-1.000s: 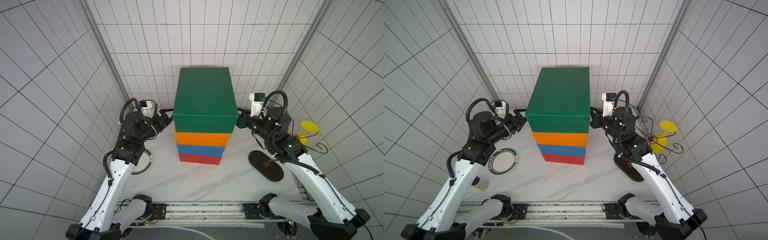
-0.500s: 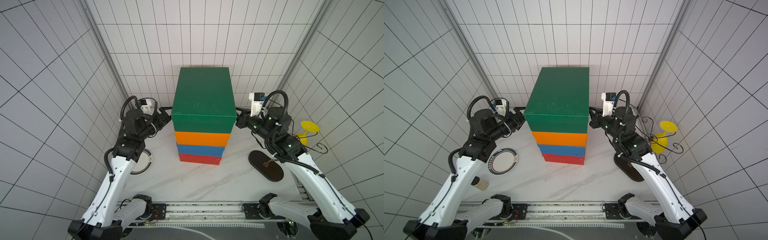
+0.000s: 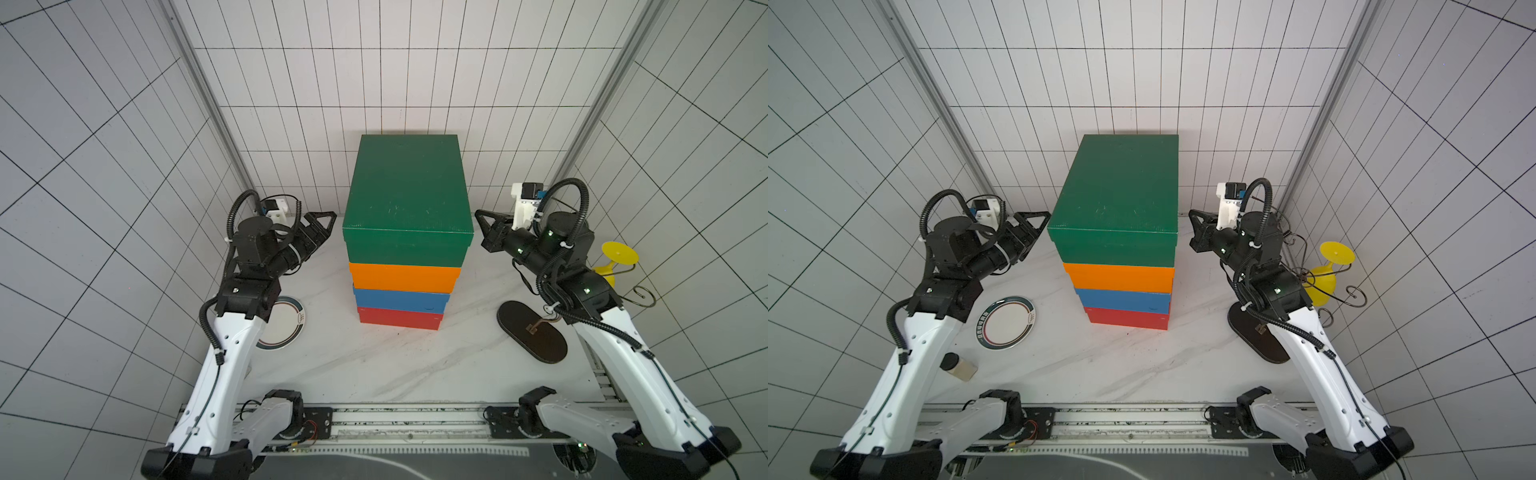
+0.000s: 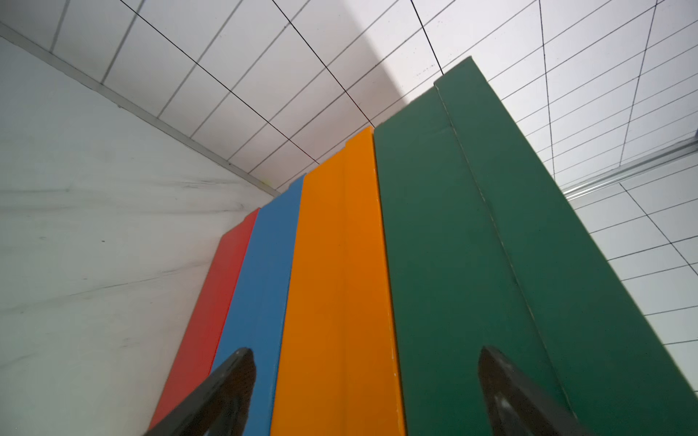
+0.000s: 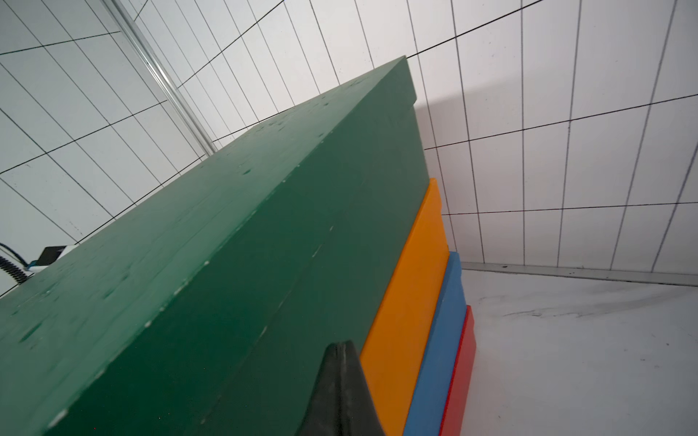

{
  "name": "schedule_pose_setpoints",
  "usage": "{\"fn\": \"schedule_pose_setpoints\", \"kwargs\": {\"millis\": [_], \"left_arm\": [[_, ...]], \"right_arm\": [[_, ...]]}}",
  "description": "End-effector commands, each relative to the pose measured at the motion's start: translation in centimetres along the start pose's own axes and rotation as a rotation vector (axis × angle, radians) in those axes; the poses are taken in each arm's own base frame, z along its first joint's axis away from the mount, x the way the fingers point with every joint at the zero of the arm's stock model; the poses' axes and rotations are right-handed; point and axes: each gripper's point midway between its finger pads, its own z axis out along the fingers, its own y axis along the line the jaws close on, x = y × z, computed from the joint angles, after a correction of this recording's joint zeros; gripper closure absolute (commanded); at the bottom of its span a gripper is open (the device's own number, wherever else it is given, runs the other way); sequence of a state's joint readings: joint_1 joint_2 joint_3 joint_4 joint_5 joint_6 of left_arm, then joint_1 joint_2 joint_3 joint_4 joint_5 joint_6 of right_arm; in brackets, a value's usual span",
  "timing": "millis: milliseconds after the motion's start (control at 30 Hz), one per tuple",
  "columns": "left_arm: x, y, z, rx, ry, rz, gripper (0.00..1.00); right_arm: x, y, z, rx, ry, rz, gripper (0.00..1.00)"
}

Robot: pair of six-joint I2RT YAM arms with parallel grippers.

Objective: Stack the shoeboxes
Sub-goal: Adjust the shoeboxes in the shoebox.

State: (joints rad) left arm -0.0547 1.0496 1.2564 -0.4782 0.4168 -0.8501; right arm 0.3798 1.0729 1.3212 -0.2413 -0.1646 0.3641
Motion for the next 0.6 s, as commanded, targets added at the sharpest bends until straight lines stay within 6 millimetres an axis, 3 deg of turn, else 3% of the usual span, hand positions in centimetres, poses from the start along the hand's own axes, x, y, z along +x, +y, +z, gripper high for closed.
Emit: {"fn": "schedule_pose_setpoints", "kwargs": {"millis": [0,33,67,100,133,167,200,400,567], "left_arm": [[-1.7,-0.9,-2.6,-0.020,-0.047,0.090,0.05],[-2.2,-0.6,-3.1,-0.040,-0.055,0.109,0.04],[-2.5,-0.3,-3.5,-0.060,-0.062,0.130,0.02],[-2.8,0.0,-3.9,-0.077,-0.069,0.145,0.02],[-3.2,0.4,-4.3,-0.098,-0.080,0.163,0.02],[-3.6,0.8,-4.8,-0.117,-0.097,0.183,0.02],[-4.0,1.2,-5.2,-0.137,-0.115,0.195,0.02],[-5.5,1.3,-8.1,-0.206,-0.260,0.302,0.02],[-5.3,1.9,-7.8,-0.220,-0.247,0.303,0.02]], "right_arm": [[0.1,-1.7,-1.3,0.068,0.003,-0.041,1.00],[0.0,-2.2,-1.6,0.091,0.001,-0.056,0.99],[0.1,-2.7,-2.0,0.119,0.005,-0.072,0.91],[0.3,-3.1,-2.3,0.144,0.012,-0.088,0.76],[0.4,-3.5,-2.6,0.171,0.016,-0.106,0.57],[0.5,-4.0,-2.9,0.198,0.023,-0.125,0.26],[0.6,-4.3,-3.0,0.216,0.031,-0.141,0.02],[1.5,-5.3,-4.0,0.272,0.058,-0.172,0.01],[2.2,-6.6,-3.9,0.339,0.077,-0.114,0.01]]}}
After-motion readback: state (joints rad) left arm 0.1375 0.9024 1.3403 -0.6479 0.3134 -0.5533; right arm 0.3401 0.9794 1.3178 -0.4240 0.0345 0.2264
